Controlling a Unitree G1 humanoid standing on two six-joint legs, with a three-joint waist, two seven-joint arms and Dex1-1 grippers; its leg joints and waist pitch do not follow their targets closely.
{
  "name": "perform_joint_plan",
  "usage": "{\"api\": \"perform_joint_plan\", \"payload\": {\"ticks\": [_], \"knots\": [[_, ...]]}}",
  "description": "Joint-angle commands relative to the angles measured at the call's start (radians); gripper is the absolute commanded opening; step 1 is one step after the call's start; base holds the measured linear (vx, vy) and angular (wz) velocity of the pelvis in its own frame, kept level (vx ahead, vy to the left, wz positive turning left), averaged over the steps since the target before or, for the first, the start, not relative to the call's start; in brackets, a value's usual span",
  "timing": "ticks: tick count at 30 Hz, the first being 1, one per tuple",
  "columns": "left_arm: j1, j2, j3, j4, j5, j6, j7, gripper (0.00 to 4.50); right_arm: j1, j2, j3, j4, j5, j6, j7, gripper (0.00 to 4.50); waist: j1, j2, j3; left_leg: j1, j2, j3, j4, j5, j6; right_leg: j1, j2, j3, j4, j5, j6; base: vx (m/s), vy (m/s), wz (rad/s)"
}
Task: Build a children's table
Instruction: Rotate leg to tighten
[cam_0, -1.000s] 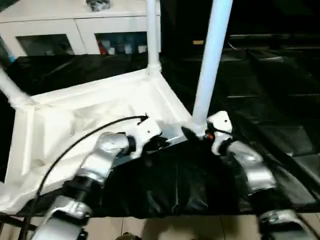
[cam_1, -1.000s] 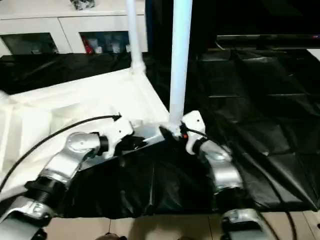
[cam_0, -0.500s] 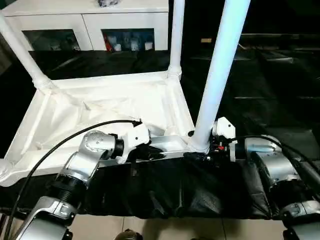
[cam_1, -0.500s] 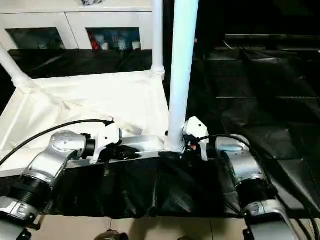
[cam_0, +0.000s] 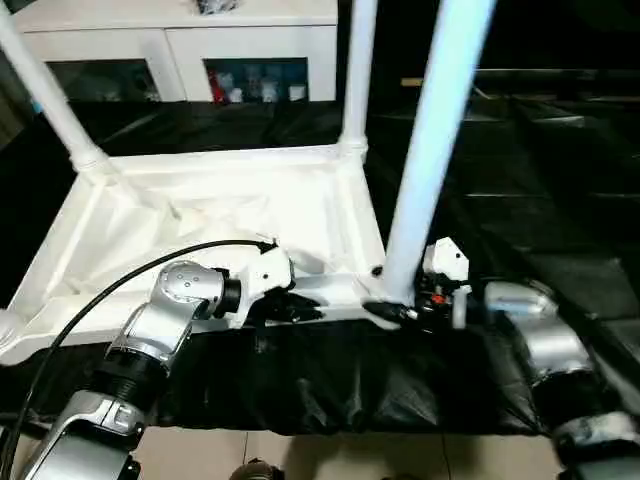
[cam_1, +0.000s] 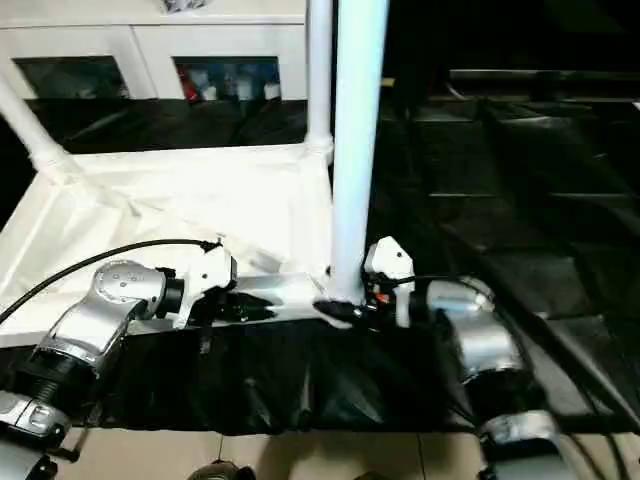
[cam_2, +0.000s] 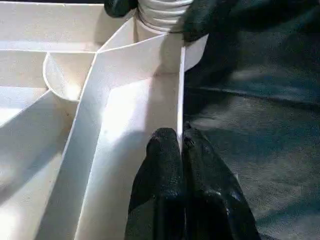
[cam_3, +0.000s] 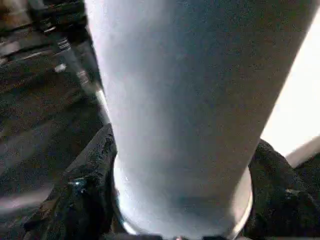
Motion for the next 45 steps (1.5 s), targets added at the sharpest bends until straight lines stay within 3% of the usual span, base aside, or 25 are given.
{"api": "perform_joint_plan", "payload": {"ticks": [1,2,3,5,6,7,9,12,13,14,15,16,18,23,25,28,32,33,38,43,44,45], "knots": [[-0.027,-0.072,-0.018,0.026,0.02,0.016,0.124,0.0,0.024,0.082,0.061,0.02,-0.036,0.015,-0.093,2.77,-0.002,-0.012,-0.045,0.016,0.061,-0.019,-0.077,-0.166,0.076,0.046,-0.092,0.045,-0.083,-0.142,-0.259,0.0,0.0,0.0],[-0.027,-0.072,-0.018,0.026,0.02,0.016,0.124,0.0,0.024,0.082,0.061,0.02,-0.036,0.015,-0.093,2.77,-0.004,-0.013,-0.041,0.018,0.059,-0.02,-0.08,-0.194,0.057,0.044,-0.094,0.048,-0.091,-0.21,-0.238,0.0,0.0,0.0],[-0.046,-0.135,-0.022,0.05,0.049,0.04,0.229,0.0,0.039,0.147,0.048,0.023,-0.057,0.04,-0.242,2.77,-0.002,-0.007,-0.043,0.019,0.06,-0.023,-0.081,-0.203,0.049,0.046,-0.096,0.048,-0.092,-0.237,-0.23,0.0,0.0,0.0],[-0.066,-0.207,-0.021,0.074,0.067,0.06,0.336,0.0,0.05,0.223,0.039,0.031,-0.087,0.057,-0.402,2.76,-0.011,-0.004,-0.023,0.038,0.061,-0.026,-0.099,-0.328,-0.01,0.031,-0.094,0.049,-0.114,-0.43,-0.183,0.0,0.0,0.0],[-0.072,-0.235,-0.023,0.076,0.071,0.069,0.368,0.0,0.052,0.258,0.031,0.03,-0.106,0.082,-0.485,2.76,-0.011,0.004,-0.027,0.044,0.058,-0.03,-0.099,-0.35,-0.023,0.034,-0.097,0.048,-0.117,-0.47,-0.168,0.0,0.0,0.0],[-0.073,-0.24,-0.025,0.075,0.072,0.07,0.372,0.0,0.05,0.266,0.027,0.032,-0.107,0.087,-0.5,2.76,-0.015,-0.006,-0.027,0.045,0.055,-0.035,-0.105,-0.375,-0.029,0.038,-0.099,0.049,-0.126,-0.529,-0.135,0.0,0.0,0.0],[-0.078,-0.261,-0.03,0.079,0.081,0.074,0.401,0.0,0.033,0.299,0.01,0.056,-0.111,0.104,-0.579,2.76,-0.015,0.003,-0.027,0.052,0.055,-0.036,-0.107,-0.379,-0.02,0.03,-0.102,0.055,-0.135,-0.548,-0.116,0.0,0.0,0.0],[-0.084,-0.291,-0.033,0.087,0.098,0.07,0.446,0.0,0.002,0.346,-0.023,0.1,-0.104,0.101,-0.685,2.76,-0.019,0.005,-0.038,0.042,0.057,-0.033,-0.111,-0.296,-0.009,0.039,-0.098,0.055,-0.127,-0.406,-0.135,0.0,0.0,0.0],[-0.077,-0.298,-0.031,0.081,0.098,0.066,0.447,0.0,-0.019,0.358,-0.026,0.118,-0.109,0.067,-0.713,2.76,-0.02,-0.007,-0.037,0.037,0.057,-0.03,-0.11,-0.277,0.0,0.039,-0.096,0.055,-0.123,-0.355,-0.152,0.0,0.0,0.0],[-0.075,-0.297,-0.029,0.078,0.099,0.065,0.447,0.0,-0.02,0.359,-0.024,0.114,-0.109,0.061,-0.706,2.76,-0.022,-0.001,-0.039,0.036,0.056,-0.03,-0.109,-0.268,0.005,0.043,-0.097,0.054,-0.12,-0.329,-0.163,0.0,0.0,0.0],[-0.074,-0.297,-0.028,0.077,0.1,0.064,0.446,0.0,-0.021,0.359,-0.024,0.112,-0.108,0.058,-0.703,3.32,-0.022,-0.001,-0.038,0.036,0.056,-0.028,-0.108,-0.267,0.01,0.042,-0.097,0.054,-0.12,-0.316,-0.166,0.0,0.0,0.0],[-0.063,-0.287,-0.019,0.067,0.099,0.057,0.431,0.0,-0.016,0.36,-0.027,0.092,-0.105,0.053,-0.687,3.46,-0.024,-0.011,-0.039,0.034,0.056,-0.026,-0.107,-0.253,0.022,0.045,-0.096,0.055,-0.118,-0.287,-0.172,0.0,0.0,0.0],[-0.054,-0.273,-0.012,0.061,0.101,0.052,0.423,0.0,-0.011,0.353,-0.022,0.077,-0.109,0.053,-0.664,3.49,-0.024,-0.007,-0.041,0.029,0.055,-0.026,-0.105,-0.223,0.04,0.049,-0.098,0.055,-0.112,-0.252,-0.18,0.0,0.0,0.0],[-0.021,-0.199,-0.013,0.03,0.076,0.023,0.327,0.0,-0.01,0.269,0.014,0.044,-0.139,0.032,-0.575,3.97,-0.03,-0.003,-0.049,0.023,0.055,-0.024,-0.097,-0.16,0.068,0.056,-0.095,0.05,-0.102,-0.158,-0.203,0.0,0.0,0.0],[-0.012,-0.178,-0.008,0.02,0.068,0.014,0.295,0.0,-0.015,0.233,0.021,0.043,-0.138,0.021,-0.523,3.97,-0.033,-0.001,-0.053,0.019,0.054,-0.022,-0.09,-0.124,0.084,0.061,-0.095,0.05,-0.095,-0.094,-0.221,0.0,0.0,0.0],[0.007,-0.137,-0.001,-0.007,0.042,-0.001,0.213,0.0,-0.023,0.156,0.031,0.047,-0.134,0.013,-0.403,3.97,-0.032,-0.005,-0.057,0.015,0.052,-0.019,-0.082,-0.095,0.104,0.064,-0.092,0.048,-0.089,-0.041,-0.238,0.0,0.0,0.0],[0.017,-0.098,-0.001,-0.033,0.011,-0.009,0.135,0.0,-0.034,0.089,0.043,0.047,-0.118,0.014,-0.256,3.97,-0.021,0.001,-0.063,0.014,0.056,-0.015,-0.071,-0.035,0.141,0.06,-0.087,0.043,-0.072,0.069,-0.264,0.0,0.0,0.0],[0.019,-0.087,-0.004,-0.039,0.004,-0.007,0.113,0.0,-0.036,0.07,0.055,0.046,-0.113,0.013,-0.208,3.97,-0.019,0.006,-0.064,0.016,0.058,-0.016,-0.071,-0.039,0.142,0.059,-0.087,0.042,-0.072,0.069,-0.267,0.0,0.0,0.0],[0.028,-0.053,-0.019,-0.05,-0.007,-0.013,0.05,0.0,-0.039,0.003,0.097,0.035,-0.101,0.016,-0.05,3.97,-0.017,0.008,-0.065,0.017,0.064,-0.017,-0.071,-0.087,0.128,0.059,-0.086,0.039,-0.069,0.059,-0.286,0.0,0.0,0.0],[0.024,-0.02,-0.031,-0.045,-0.024,-0.027,-0.029,0.0,-0.03,-0.061,0.126,-0.017,-0.045,0.051,0.161,3.97,-0.015,0.003,-0.063,0.018,0.062,-0.015,-0.07,-0.131,0.117,0.06,-0.089,0.042,-0.074,-0.008,-0.284,0.0,0.0,0.0],[0.019,-0.014,-0.033,-0.04,-0.023,-0.032,-0.041,0.0,-0.031,-0.07,0.132,-0.022,-0.036,0.052,0.19,3.8,-0.013,-0.009,-0.061,0.016,0.063,-0.015,-0.07,-0.127,0.116,0.061,-0.09,0.043,-0.075,-0.022,-0.281,0.0,0.0,0.0],[0.015,-0.009,-0.035,-0.037,-0.025,-0.028,-0.057,0.0,-0.032,-0.075,0.138,-0.024,-0.031,0.056,0.213,3.8,-0.01,-0.005,-0.062,0.016,0.062,-0.015,-0.07,-0.124,0.117,0.061,-0.091,0.043,-0.073,-0.027,-0.28,0.0,0.0,0.0]]}}
